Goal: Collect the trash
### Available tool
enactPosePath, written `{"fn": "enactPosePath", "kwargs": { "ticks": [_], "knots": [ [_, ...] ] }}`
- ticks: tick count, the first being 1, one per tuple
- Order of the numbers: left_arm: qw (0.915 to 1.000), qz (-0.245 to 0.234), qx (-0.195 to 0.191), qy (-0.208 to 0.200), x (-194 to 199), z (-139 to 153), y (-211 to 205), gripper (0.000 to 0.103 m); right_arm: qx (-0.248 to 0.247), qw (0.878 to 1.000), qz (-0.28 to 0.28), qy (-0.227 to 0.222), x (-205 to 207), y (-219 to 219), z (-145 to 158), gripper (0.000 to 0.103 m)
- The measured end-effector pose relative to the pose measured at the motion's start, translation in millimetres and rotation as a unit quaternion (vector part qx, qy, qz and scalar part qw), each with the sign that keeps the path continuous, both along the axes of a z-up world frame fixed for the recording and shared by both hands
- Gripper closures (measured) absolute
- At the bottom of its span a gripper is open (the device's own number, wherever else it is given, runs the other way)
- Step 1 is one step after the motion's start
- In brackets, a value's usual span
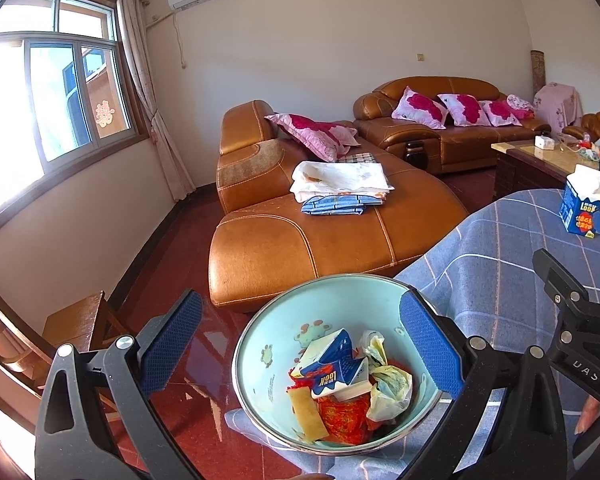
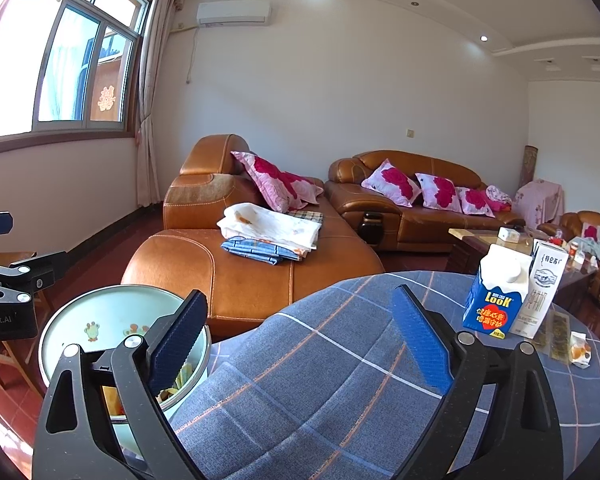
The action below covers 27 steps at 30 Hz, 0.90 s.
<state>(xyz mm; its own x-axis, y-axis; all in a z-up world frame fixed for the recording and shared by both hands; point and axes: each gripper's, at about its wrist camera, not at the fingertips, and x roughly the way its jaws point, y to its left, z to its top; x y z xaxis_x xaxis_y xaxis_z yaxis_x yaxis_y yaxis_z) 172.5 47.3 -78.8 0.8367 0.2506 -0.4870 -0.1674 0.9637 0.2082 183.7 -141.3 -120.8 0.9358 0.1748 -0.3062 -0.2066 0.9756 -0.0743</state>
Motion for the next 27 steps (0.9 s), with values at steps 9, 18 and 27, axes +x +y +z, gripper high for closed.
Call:
{"fn": "enactPosePath", "kwargs": {
  "ticks": [9, 18, 27],
  "knots": [
    [0.9999, 0.008, 0.013, 0.004, 1.8, -1.8, -1.2, 0.006, -0.002, 1.0, 0.0, 0.0, -0.1, -1.0, -0.4, 0.01],
    [0.9998, 0.001, 0.019, 0.0, -0.2, -2.8, -4.7, 0.006, -0.006, 1.0, 0.001, 0.0, 0.4, -2.0, -0.9, 0.009],
    [0.9999, -0.009, 0.004, 0.008, 1.0, -1.0, -3.6, 0.006, 0.009, 1.0, 0.001, -0.004, -0.3, -7.4, 1.0, 0.009]
  ]
}}
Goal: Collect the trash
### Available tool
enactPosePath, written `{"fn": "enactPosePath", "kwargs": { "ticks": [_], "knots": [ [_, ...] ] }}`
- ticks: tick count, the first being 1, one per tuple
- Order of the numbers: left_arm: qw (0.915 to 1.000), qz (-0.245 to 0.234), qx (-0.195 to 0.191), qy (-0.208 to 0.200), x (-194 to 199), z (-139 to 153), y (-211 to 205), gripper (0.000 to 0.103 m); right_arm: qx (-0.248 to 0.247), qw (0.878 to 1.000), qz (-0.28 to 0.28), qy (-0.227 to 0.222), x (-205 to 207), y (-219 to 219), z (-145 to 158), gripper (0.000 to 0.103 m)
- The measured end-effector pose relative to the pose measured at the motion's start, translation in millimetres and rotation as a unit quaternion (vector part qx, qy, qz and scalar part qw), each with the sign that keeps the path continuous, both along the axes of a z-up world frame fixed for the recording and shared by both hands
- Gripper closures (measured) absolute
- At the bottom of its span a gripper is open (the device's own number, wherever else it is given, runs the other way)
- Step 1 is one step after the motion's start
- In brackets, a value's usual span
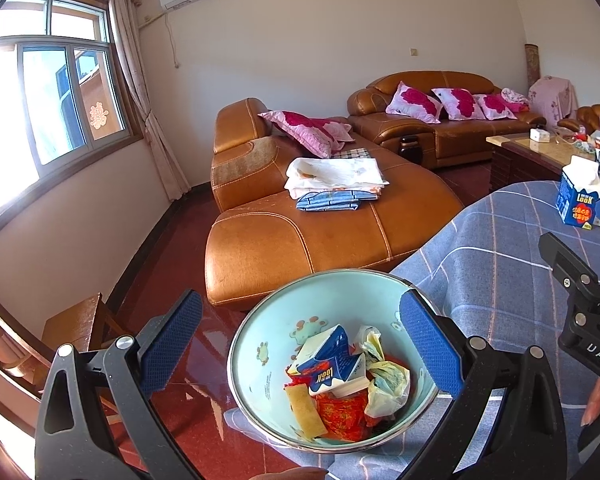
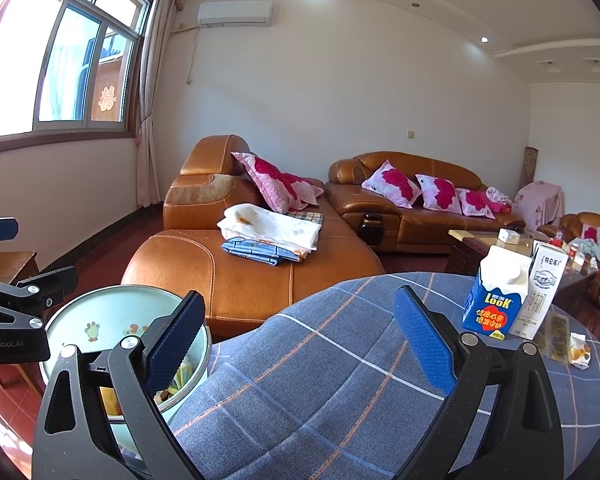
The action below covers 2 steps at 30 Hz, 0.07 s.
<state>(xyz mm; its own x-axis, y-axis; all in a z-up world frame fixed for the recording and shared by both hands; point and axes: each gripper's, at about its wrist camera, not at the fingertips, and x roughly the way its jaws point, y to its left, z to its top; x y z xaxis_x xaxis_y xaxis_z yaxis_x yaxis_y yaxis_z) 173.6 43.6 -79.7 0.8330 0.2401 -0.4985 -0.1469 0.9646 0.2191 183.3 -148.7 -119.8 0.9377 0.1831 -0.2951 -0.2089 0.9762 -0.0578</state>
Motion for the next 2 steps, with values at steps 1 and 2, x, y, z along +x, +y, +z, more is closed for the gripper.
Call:
{"fn": "enactPosePath", "kwargs": {
  "ticks": [1, 2],
  "knots": [
    [1.0, 0.0, -0.001, -0.001, 0.1, 0.5, 0.7, 0.006, 0.005, 1.0, -0.002, 0.002, 1.0, -3.1, 0.5, 0.009],
    [1.0, 0.001, -0.004, -0.001, 0.4, 0.7, 1.9, 0.006, 0.006, 1.0, -0.007, 0.007, 1.0, -4.0, 1.1, 0.009]
  ]
}}
